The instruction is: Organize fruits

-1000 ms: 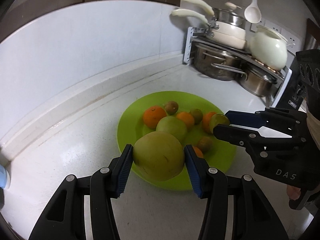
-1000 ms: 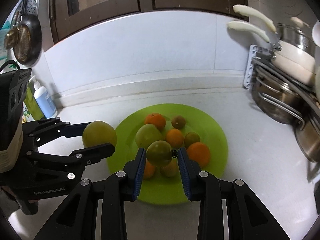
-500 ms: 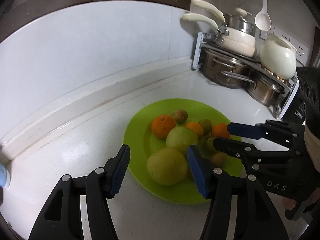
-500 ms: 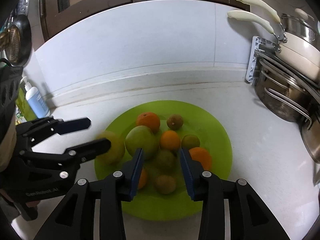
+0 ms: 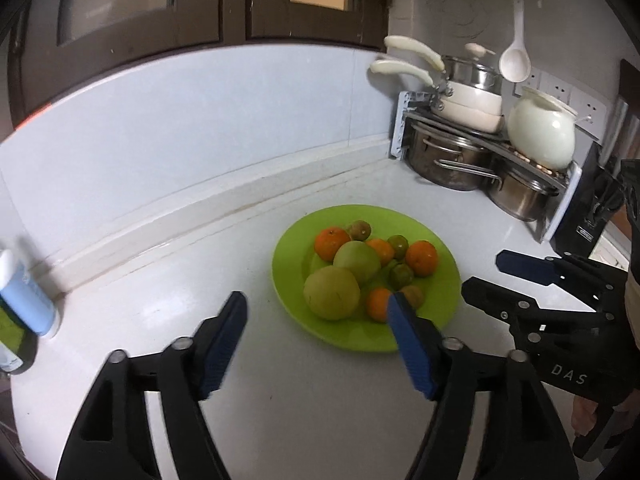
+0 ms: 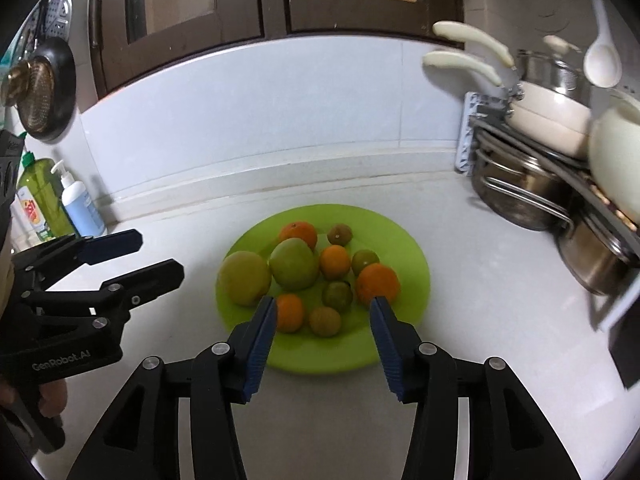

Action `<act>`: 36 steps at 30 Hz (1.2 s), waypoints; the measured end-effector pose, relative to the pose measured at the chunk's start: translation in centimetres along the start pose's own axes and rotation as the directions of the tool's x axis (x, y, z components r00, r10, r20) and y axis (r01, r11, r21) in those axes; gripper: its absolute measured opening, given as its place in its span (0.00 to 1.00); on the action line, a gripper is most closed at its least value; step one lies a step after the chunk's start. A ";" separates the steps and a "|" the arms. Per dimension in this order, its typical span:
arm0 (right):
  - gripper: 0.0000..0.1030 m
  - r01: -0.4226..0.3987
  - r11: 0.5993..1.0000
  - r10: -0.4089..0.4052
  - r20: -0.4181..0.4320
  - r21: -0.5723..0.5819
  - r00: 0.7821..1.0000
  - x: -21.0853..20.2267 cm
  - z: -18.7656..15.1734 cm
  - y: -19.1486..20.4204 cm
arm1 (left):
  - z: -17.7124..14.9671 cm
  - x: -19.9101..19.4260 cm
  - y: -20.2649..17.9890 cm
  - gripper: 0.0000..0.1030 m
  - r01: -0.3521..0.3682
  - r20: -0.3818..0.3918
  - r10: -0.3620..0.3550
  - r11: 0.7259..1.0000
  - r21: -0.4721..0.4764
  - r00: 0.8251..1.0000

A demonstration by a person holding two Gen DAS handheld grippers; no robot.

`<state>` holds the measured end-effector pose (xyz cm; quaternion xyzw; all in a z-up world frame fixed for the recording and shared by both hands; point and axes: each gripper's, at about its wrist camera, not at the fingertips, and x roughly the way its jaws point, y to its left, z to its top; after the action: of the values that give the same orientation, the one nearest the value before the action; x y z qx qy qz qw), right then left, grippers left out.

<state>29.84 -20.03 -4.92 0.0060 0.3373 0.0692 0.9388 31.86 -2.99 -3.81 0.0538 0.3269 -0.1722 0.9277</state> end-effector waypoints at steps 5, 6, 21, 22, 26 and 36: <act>0.66 0.060 0.997 -0.061 0.043 0.043 0.997 -3.8 -2.0 0.9 | -1.2 -3.3 -0.3 0.85 -0.014 0.047 0.013 0.999 0.037 0.999; 0.69 0.075 0.996 -0.077 0.047 0.050 0.996 -4.5 -2.4 1.1 | -1.4 -3.9 -0.3 0.87 -0.015 0.049 0.013 0.999 0.037 0.999; 0.79 0.077 0.997 -0.080 0.117 0.030 0.990 -13.6 -6.7 1.3 | -6.0 -13.7 -4.2 1.00 -0.113 0.155 0.114 0.993 -0.019 0.981; 0.79 0.074 0.997 -0.077 0.124 0.028 0.989 -14.1 -6.9 1.3 | -6.3 -14.2 -4.5 1.00 -0.117 0.155 0.120 0.993 -0.028 0.981; 0.82 0.078 0.997 -0.081 0.143 0.024 0.986 -16.4 -8.1 1.0 | -7.6 -15.9 -6.1 1.00 -0.132 0.145 0.139 0.990 -0.057 0.980; 0.86 0.076 0.997 -0.080 0.182 0.028 0.980 -21.9 -11.3 0.3 | -11.0 -20.5 -9.6 1.00 -0.149 0.145 0.158 0.986 -0.070 0.977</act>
<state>5.92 -23.03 0.25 0.0087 0.2505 0.0280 0.9677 7.06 -3.81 0.53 0.0387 0.2558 -0.0938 0.9614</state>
